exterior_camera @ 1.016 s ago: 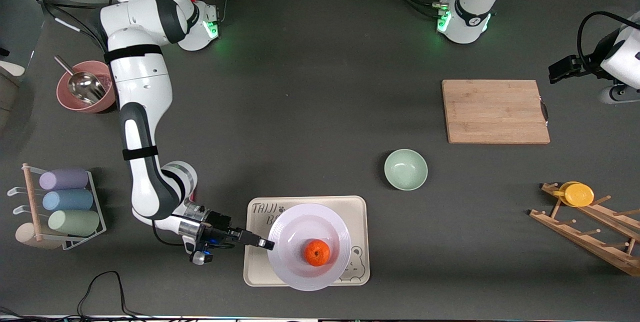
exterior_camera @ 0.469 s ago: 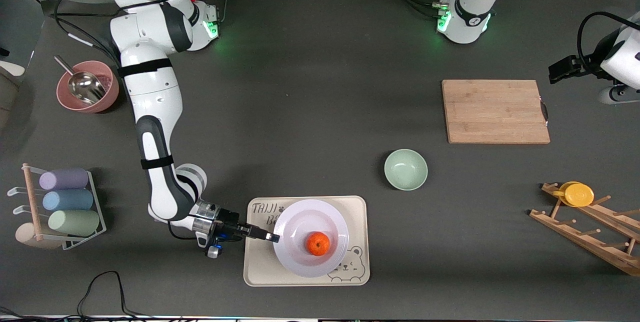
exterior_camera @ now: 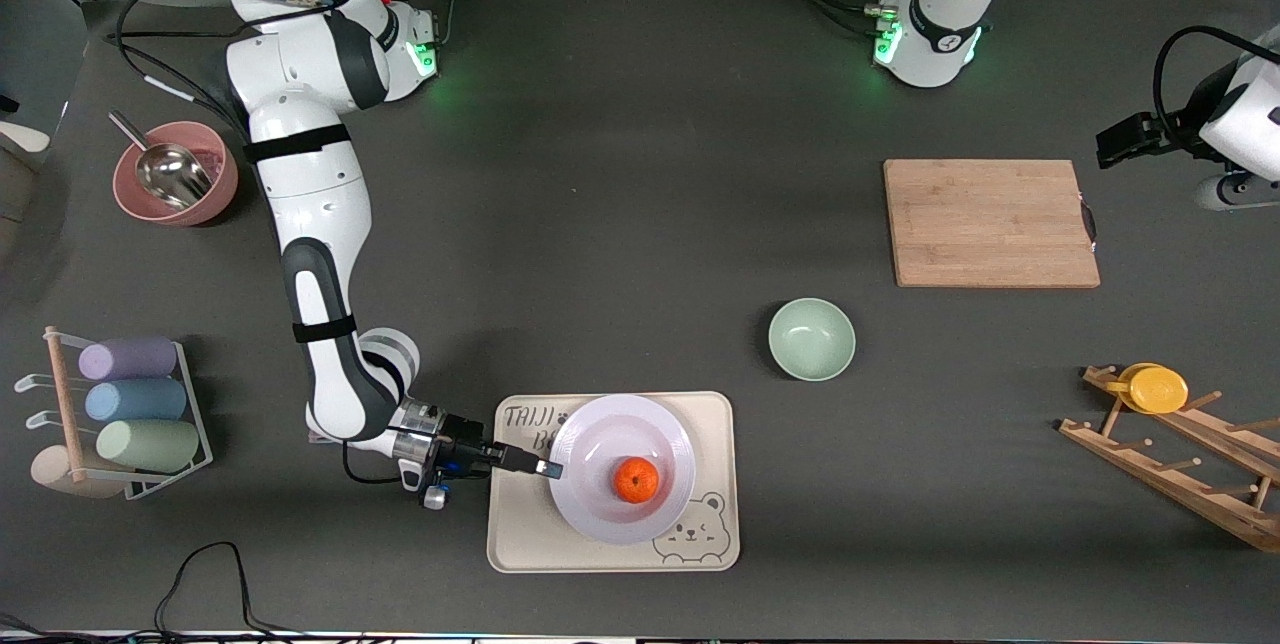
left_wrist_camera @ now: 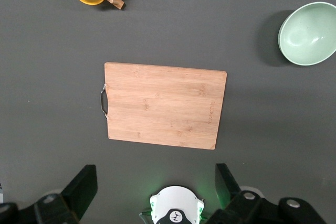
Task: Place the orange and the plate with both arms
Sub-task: 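Settle the plate on the board and open the right gripper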
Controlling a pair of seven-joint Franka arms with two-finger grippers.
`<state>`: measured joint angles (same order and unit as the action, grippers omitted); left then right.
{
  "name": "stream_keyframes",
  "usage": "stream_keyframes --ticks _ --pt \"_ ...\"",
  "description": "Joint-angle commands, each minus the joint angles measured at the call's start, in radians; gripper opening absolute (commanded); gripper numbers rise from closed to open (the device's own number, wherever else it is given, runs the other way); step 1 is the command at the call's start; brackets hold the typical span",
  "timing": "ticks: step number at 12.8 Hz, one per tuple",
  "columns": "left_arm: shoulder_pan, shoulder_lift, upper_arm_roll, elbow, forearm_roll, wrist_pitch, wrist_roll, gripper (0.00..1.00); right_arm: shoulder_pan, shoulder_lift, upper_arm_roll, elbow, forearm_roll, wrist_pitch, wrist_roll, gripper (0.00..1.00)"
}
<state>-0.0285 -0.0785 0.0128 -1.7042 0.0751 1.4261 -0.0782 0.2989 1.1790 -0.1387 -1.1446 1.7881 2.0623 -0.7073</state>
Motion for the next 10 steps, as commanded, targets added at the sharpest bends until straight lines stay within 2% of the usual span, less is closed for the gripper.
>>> stream_keyframes --ticks 1,2,4,6,9,10 --pt "-0.013 0.006 0.004 0.029 -0.002 -0.021 -0.008 1.0 0.002 -0.002 -0.006 -0.004 -0.018 -0.004 -0.008 0.85" --pt "-0.01 0.008 0.004 0.029 -0.003 -0.021 -0.005 1.0 -0.001 -0.007 -0.006 -0.004 -0.038 -0.004 0.0 0.89" --pt "-0.011 0.006 0.003 0.029 -0.003 -0.023 -0.008 1.0 -0.012 -0.028 -0.013 -0.017 -0.093 -0.004 0.026 0.89" --pt "-0.013 0.006 0.003 0.032 -0.006 -0.023 -0.009 1.0 -0.021 -0.099 -0.022 -0.076 -0.166 -0.004 0.093 0.89" --pt "-0.011 0.006 0.003 0.032 -0.006 -0.023 -0.009 1.0 -0.064 -0.246 -0.022 -0.179 -0.365 -0.022 0.225 0.9" --pt "-0.011 0.006 0.004 0.032 -0.006 -0.023 -0.009 1.0 -0.081 -0.304 -0.022 -0.214 -0.448 -0.054 0.27 0.94"
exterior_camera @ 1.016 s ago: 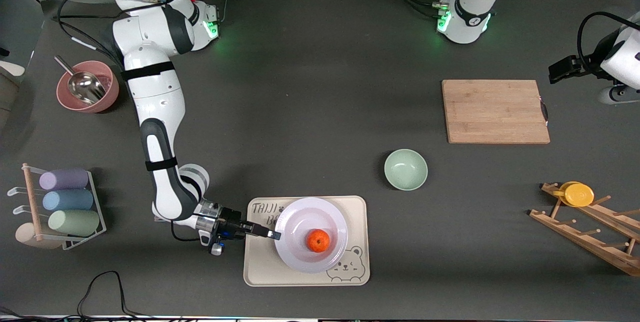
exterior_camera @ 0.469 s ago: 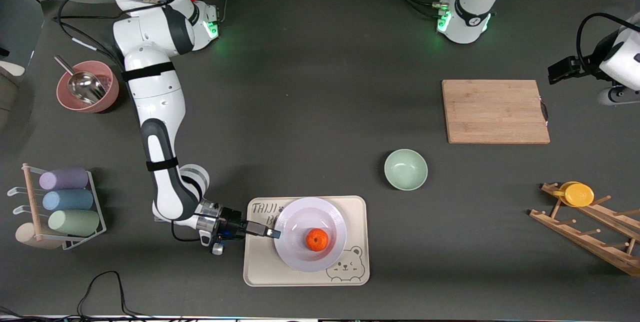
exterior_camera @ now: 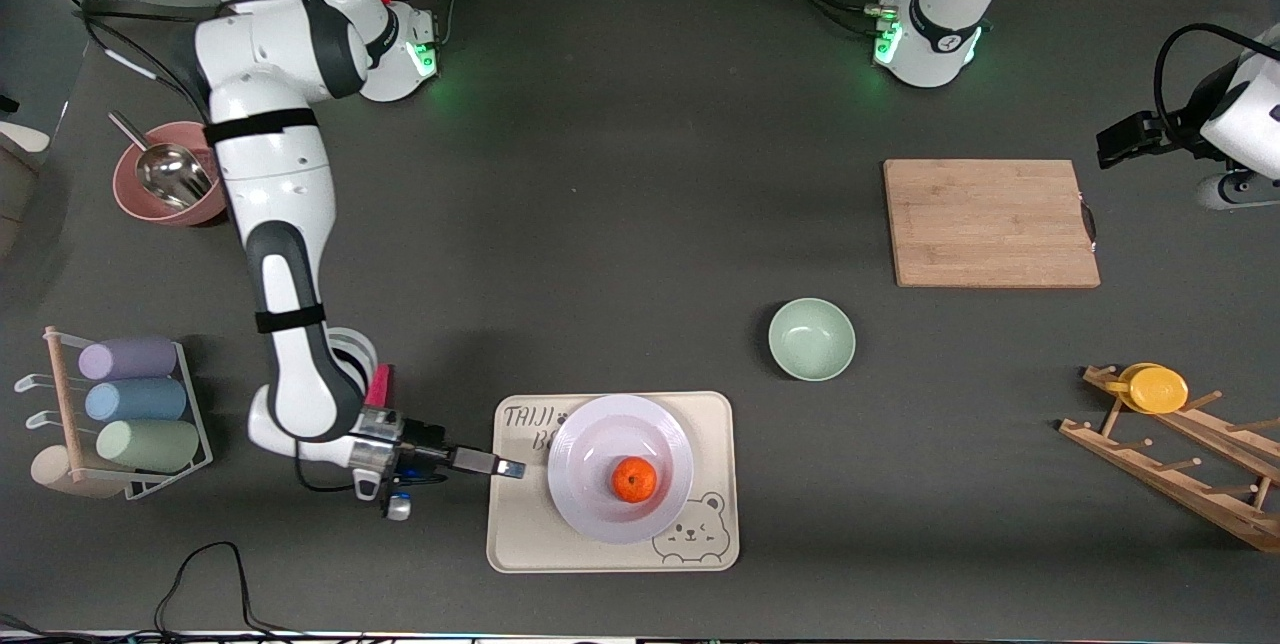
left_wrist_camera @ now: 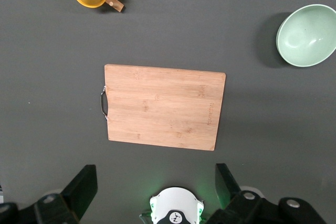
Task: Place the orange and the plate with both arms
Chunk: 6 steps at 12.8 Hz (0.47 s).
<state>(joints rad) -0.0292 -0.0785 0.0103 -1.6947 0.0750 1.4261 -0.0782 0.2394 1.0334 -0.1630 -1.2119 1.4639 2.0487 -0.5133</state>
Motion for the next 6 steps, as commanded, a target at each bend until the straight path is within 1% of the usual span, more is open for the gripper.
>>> stream_keyframes --ticks 1,3,5,6 --pt "-0.011 0.006 0.005 0.023 -0.006 -0.024 -0.009 1.0 -0.05 -0.214 0.002 -0.182 -0.216 -0.077 0.093 1.0" --pt "-0.011 0.006 0.005 0.024 -0.006 -0.05 -0.008 1.0 -0.096 -0.348 0.002 -0.263 -0.414 -0.149 0.127 1.0" --pt "-0.011 0.006 0.005 0.026 -0.007 -0.052 -0.008 1.0 -0.118 -0.514 0.0 -0.363 -0.607 -0.194 0.188 1.0" --pt "-0.011 0.006 0.005 0.026 -0.008 -0.052 -0.008 1.0 -0.12 -0.603 -0.001 -0.4 -0.738 -0.206 0.238 1.0"
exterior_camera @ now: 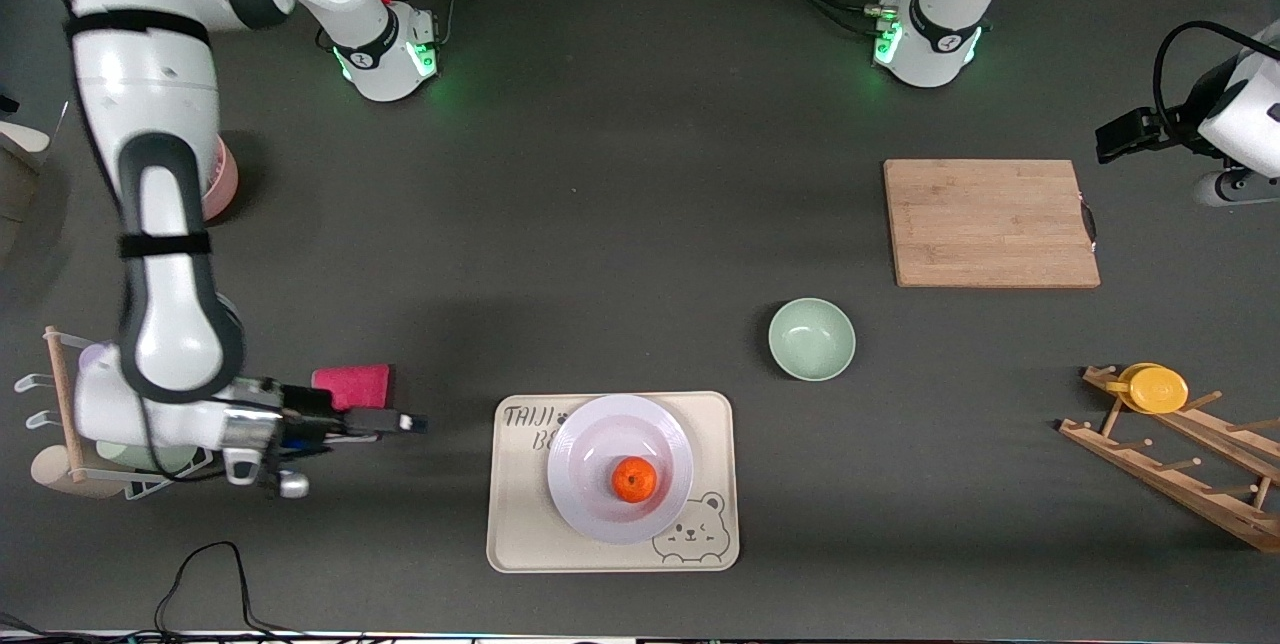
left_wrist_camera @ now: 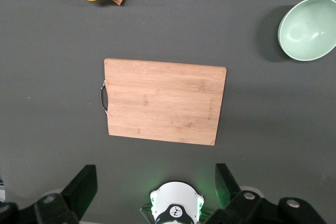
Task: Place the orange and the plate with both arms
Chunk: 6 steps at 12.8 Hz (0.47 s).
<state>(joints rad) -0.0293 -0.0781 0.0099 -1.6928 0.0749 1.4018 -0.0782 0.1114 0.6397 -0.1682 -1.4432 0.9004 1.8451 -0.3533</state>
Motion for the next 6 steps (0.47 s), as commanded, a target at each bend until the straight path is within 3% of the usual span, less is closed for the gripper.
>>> stream_keyframes --ticks 1,5,6 --pt "-0.012 0.007 0.007 0.024 -0.007 -0.027 -0.009 1.0 0.007 -0.294 0.004 -0.193 -0.31 -0.015 0.13 1.0" --pt "-0.012 0.008 0.005 0.024 -0.009 -0.029 -0.011 1.0 -0.042 -0.486 0.013 -0.181 -0.686 -0.188 0.217 1.0" --pt "-0.012 0.008 0.005 0.024 -0.01 -0.029 -0.011 1.0 -0.045 -0.517 0.013 -0.178 -0.731 -0.21 0.229 1.0"
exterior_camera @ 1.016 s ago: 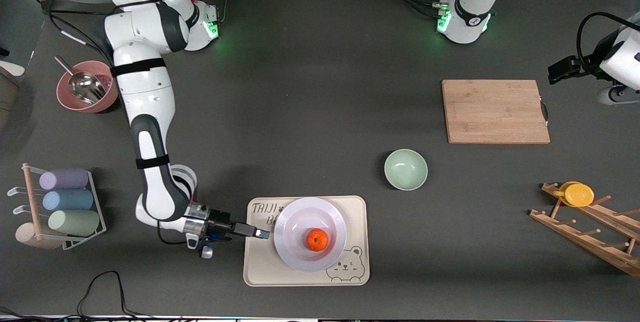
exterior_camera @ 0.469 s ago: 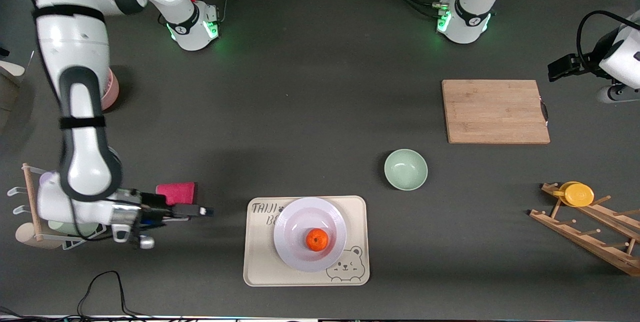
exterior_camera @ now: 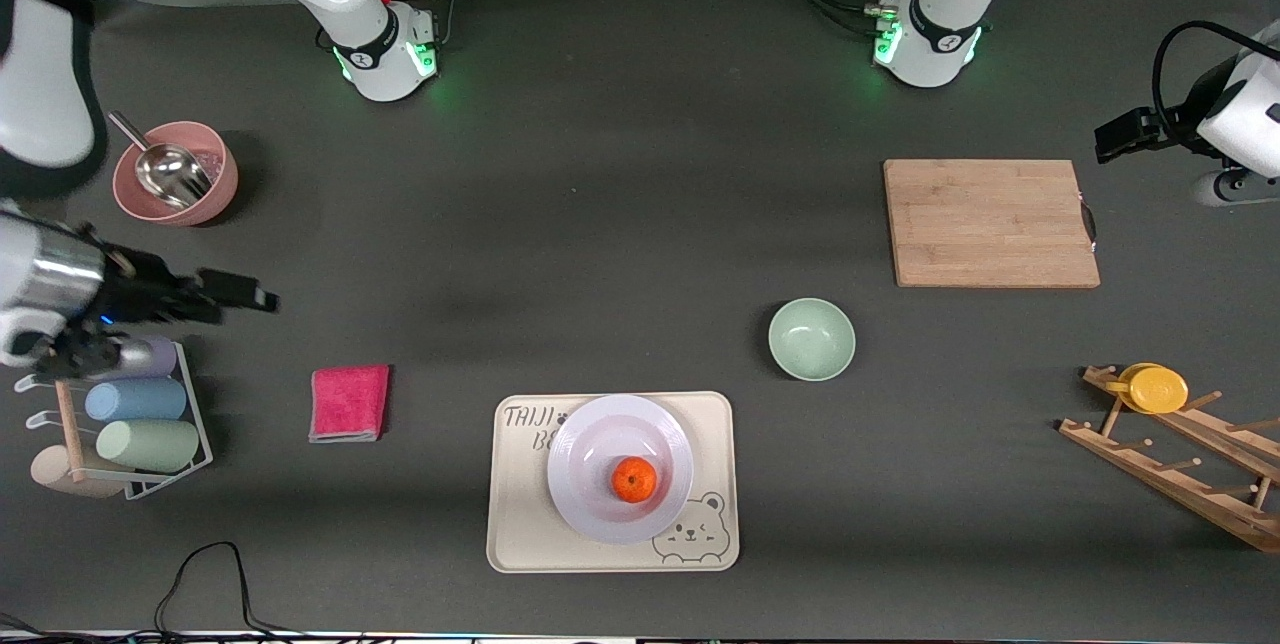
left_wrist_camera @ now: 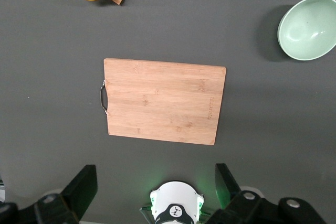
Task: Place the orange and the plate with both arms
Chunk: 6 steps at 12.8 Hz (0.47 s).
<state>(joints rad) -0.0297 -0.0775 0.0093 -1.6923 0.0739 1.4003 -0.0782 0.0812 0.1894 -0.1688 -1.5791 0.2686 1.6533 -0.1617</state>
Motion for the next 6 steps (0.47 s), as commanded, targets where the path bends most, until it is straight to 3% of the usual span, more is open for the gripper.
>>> stream_keyframes --ticks 1,2,6 --pt "-0.012 0.007 0.006 0.023 -0.009 -0.027 -0.011 1.0 -0.018 -0.086 0.014 -0.033 -0.156 -0.03 0.048 1.0" --pt "-0.012 0.007 0.006 0.023 -0.009 -0.027 -0.011 1.0 -0.02 -0.097 0.015 -0.015 -0.213 -0.062 0.05 1.0" --pt "-0.012 0.008 0.006 0.023 -0.009 -0.026 -0.011 1.0 -0.052 -0.116 0.063 0.03 -0.278 -0.112 0.048 1.0"
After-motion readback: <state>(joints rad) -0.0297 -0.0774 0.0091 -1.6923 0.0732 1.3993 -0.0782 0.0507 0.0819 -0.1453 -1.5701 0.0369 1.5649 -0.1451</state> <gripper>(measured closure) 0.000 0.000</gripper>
